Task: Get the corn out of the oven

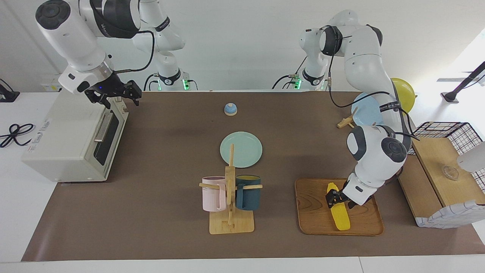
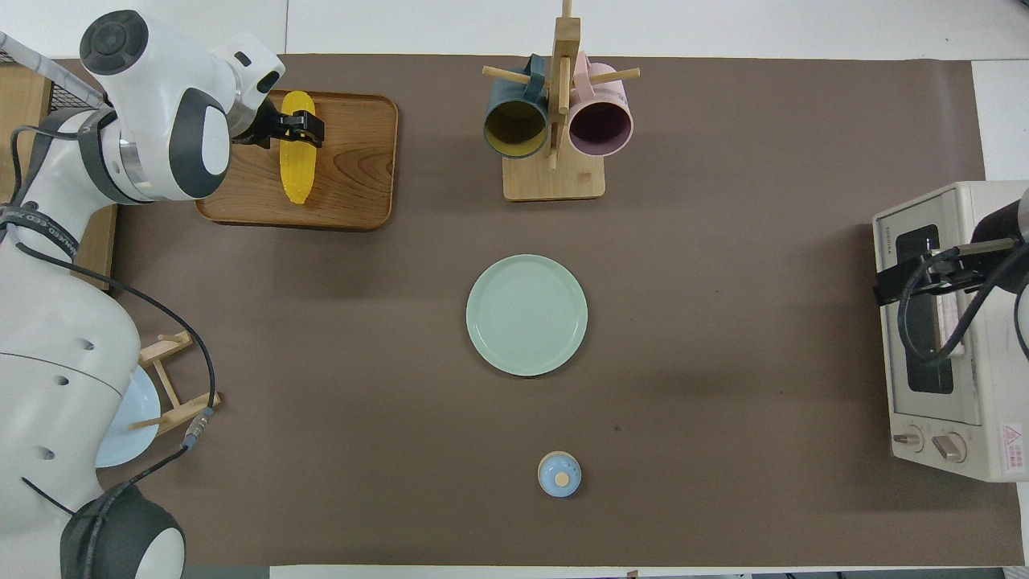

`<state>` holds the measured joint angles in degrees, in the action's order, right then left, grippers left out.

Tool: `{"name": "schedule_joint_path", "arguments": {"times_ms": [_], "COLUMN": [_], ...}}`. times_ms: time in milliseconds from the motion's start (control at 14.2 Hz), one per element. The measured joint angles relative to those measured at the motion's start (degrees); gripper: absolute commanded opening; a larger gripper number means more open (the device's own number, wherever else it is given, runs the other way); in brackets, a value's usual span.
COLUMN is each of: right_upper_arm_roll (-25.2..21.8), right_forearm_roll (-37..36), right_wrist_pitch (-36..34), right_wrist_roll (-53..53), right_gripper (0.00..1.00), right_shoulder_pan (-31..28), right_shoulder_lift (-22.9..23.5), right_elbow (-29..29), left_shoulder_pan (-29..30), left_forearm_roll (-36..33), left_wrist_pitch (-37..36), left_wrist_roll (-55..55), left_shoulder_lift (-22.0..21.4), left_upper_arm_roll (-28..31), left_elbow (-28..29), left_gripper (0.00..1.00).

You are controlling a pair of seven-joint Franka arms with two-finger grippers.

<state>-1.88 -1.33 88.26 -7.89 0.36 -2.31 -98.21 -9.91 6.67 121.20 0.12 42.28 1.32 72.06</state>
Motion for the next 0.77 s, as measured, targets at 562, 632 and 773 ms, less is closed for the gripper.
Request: {"name": "schedule_joint_path", "arguments": {"times_ms": [562, 632, 773], "right_upper_arm_roll": [0.00, 0.00, 0.00], "right_forearm_roll": [-0.03, -0.02, -0.02], "right_wrist_pitch": [0.47, 0.47, 0.47], "right_wrist_roll": [0.00, 0.00, 0.00], "right_gripper": [1.00, 1.00, 1.00], "right_shoulder_pan": [0.00, 0.00, 0.00], "right_shoulder_lift": [0.02, 0.02, 0.02], "right_elbow": [1.12, 1.19, 1.31], "left_shoulder_pan": [0.65, 0.66, 0.69], "left_forearm_roll": [-0.64, -0.74, -0.78], "left_wrist_pitch": [-16.43, -19.86, -25.97], "left_wrist_roll": [-0.08, -0.26, -0.79], "left_shoulder_lift": [-13.80, -16.34, -21.06], "left_upper_arm_roll": [0.46, 0.84, 1.57], "left_elbow": [-0.58, -0.50, -0.37], "left_gripper": [1.00, 1.00, 1.00]}}
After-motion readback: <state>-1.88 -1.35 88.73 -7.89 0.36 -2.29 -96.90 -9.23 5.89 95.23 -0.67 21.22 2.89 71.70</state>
